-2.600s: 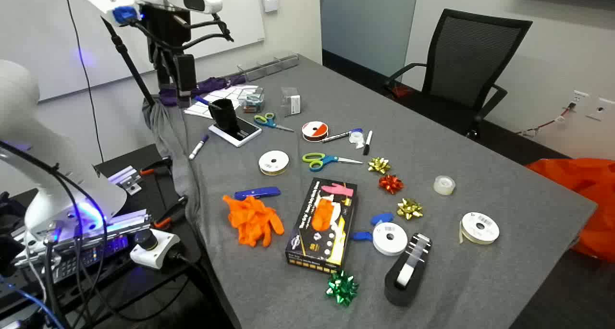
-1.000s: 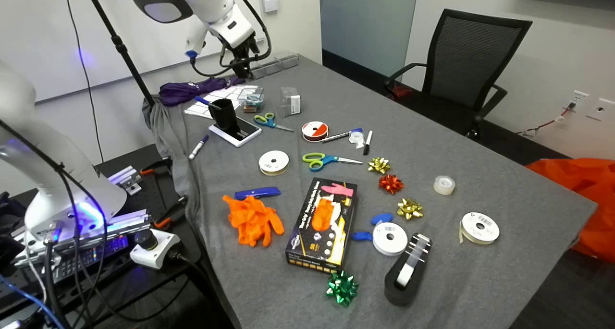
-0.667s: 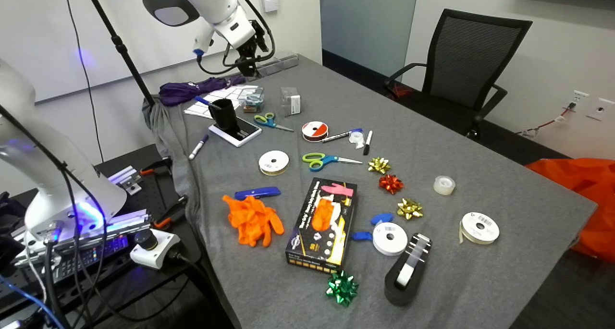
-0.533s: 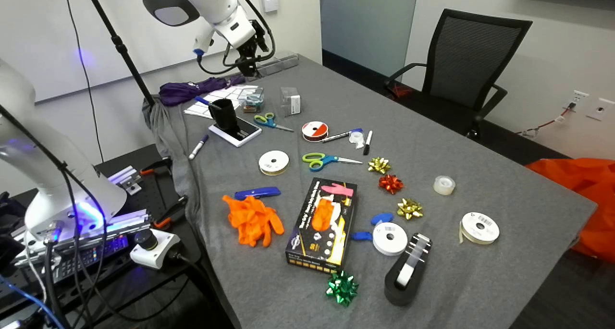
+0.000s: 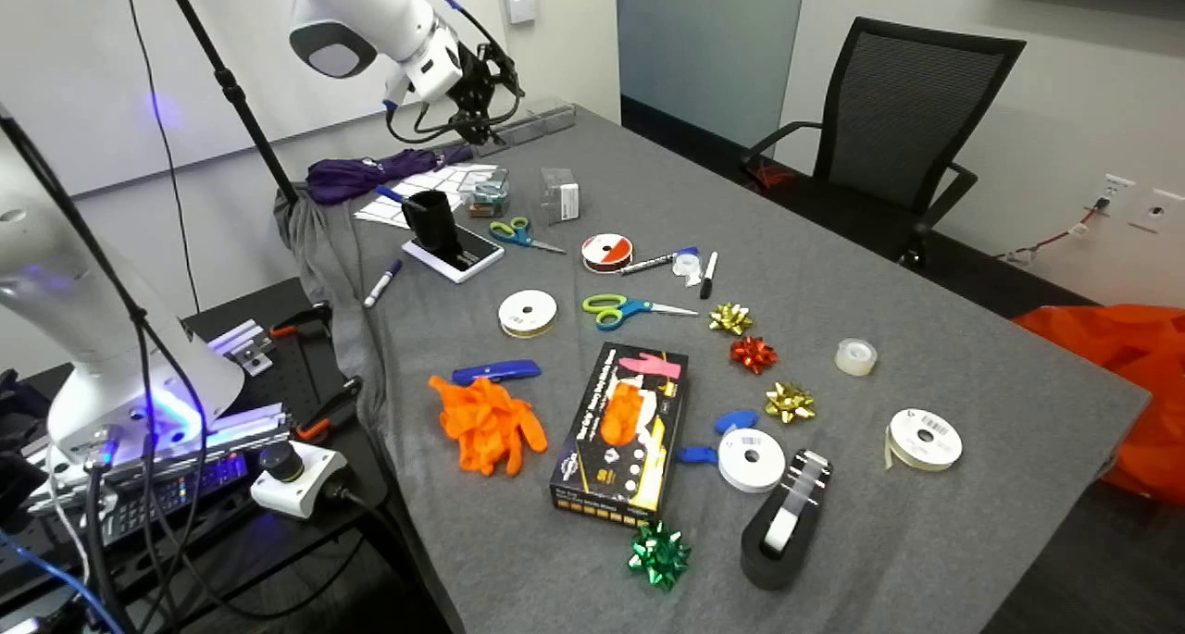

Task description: Place the clear container on the right upright.

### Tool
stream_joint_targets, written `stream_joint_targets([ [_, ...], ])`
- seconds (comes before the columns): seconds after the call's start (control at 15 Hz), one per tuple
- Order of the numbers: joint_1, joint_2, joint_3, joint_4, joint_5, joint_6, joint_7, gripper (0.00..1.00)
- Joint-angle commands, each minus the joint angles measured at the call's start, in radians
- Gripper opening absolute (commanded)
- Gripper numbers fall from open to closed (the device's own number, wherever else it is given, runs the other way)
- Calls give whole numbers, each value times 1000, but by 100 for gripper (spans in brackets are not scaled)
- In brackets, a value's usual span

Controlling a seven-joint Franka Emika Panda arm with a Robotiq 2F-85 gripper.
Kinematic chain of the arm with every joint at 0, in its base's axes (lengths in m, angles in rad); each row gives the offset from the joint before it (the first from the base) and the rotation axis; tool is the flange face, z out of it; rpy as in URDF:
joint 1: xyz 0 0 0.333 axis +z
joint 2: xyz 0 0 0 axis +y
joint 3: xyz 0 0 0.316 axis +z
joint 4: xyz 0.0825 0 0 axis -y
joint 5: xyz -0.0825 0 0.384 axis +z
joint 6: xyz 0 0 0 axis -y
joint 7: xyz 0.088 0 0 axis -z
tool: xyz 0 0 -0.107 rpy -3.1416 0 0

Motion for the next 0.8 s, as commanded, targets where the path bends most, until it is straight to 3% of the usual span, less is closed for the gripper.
stream_joint_targets([
  [0.0, 40, 229, 49, 110, 58, 191, 141, 100],
  [0.07, 50, 279, 50, 136, 68, 221, 171, 100],
  [0.13, 109, 321, -1, 166, 94, 230, 190, 100],
  [0.33, 192, 419, -85, 260, 192, 211, 214, 100],
  [0.73, 322, 514, -223, 393, 353, 163, 238, 100],
])
